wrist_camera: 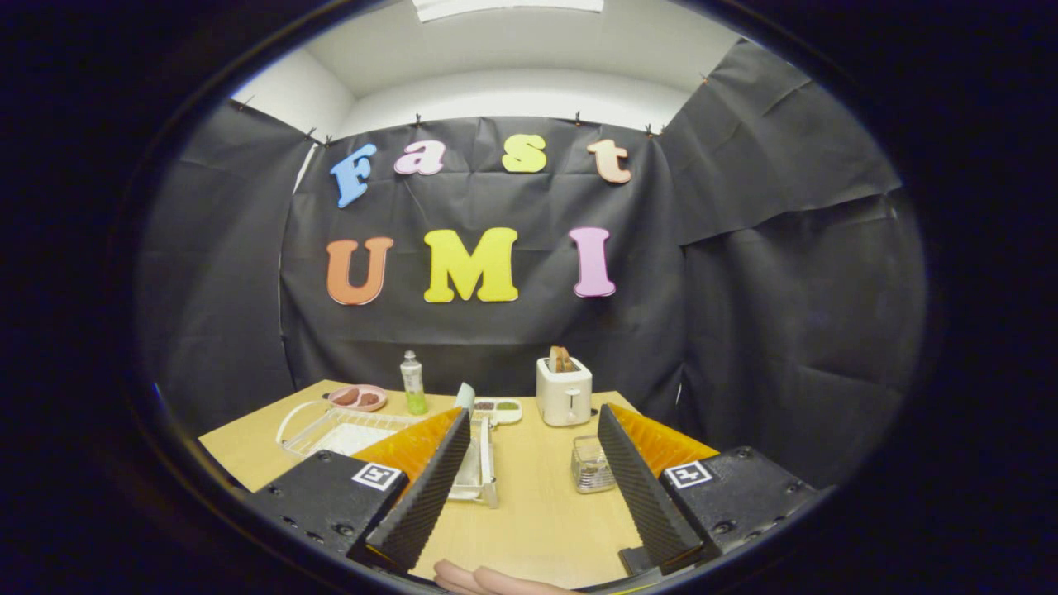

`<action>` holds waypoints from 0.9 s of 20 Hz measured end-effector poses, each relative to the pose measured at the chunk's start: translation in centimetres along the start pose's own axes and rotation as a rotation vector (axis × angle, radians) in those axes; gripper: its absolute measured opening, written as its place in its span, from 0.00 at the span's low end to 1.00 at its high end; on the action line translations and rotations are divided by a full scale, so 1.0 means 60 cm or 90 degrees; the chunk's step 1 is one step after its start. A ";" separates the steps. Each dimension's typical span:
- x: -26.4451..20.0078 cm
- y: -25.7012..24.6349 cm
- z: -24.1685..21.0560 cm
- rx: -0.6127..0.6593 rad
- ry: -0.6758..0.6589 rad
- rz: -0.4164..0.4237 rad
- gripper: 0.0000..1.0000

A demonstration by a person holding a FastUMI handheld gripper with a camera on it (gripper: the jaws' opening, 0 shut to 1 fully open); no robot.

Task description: Take the plate from the dish rack, then take the spoon from the basket and place it into the plate.

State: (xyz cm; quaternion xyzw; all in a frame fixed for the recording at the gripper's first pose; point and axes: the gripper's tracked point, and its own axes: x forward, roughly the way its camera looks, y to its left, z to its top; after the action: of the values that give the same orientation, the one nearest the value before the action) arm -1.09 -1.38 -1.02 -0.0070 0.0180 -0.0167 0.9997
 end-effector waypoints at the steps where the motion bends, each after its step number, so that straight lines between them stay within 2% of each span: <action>1: 0.002 -0.003 0.005 -0.001 -0.003 -0.001 1.00; 11: 0.032 -0.008 0.034 -0.011 0.004 -0.008 1.00; 18: 0.111 0.051 0.041 -0.035 0.079 0.033 1.00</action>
State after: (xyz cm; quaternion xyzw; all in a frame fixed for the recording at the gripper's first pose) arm 5.76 1.46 1.18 -0.0330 0.0805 0.0096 0.9962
